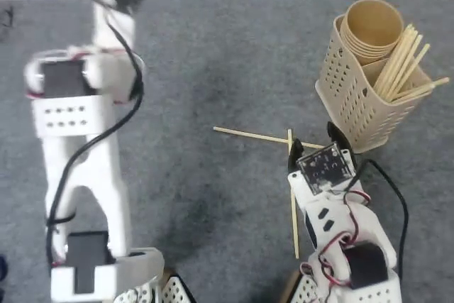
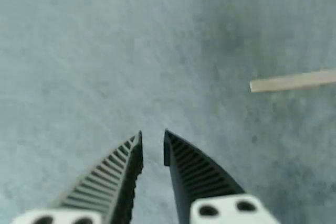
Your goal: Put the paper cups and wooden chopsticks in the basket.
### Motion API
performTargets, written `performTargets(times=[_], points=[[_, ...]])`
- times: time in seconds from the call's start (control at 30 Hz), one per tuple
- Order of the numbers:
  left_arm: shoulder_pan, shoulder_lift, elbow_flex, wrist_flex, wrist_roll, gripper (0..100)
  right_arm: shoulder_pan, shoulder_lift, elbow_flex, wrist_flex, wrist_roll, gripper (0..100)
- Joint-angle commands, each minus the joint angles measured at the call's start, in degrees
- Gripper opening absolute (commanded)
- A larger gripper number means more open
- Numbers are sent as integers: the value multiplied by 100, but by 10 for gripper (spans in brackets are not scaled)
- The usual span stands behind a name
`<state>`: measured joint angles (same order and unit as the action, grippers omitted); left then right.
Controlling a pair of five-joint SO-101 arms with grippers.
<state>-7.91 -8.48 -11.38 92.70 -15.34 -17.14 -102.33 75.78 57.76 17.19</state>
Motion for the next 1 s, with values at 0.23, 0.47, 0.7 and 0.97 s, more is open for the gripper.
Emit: performTargets(times=[0.23, 0.47, 0.7, 0.97], points=[[-659, -2268, 4734, -3112, -9, 58, -136, 2563, -2224, 875, -70, 220], [-765, -2576, 6343, -4466, 149, 58, -136, 5077, -3156, 901, -703, 220], [-765, -2453, 7424, -6092, 2040, 27, -110, 7116, -3675, 866, -712, 220], [-730, -2453, 7530, -5609, 2330, 26, 215, 8681, -3701, -48, -712, 220]])
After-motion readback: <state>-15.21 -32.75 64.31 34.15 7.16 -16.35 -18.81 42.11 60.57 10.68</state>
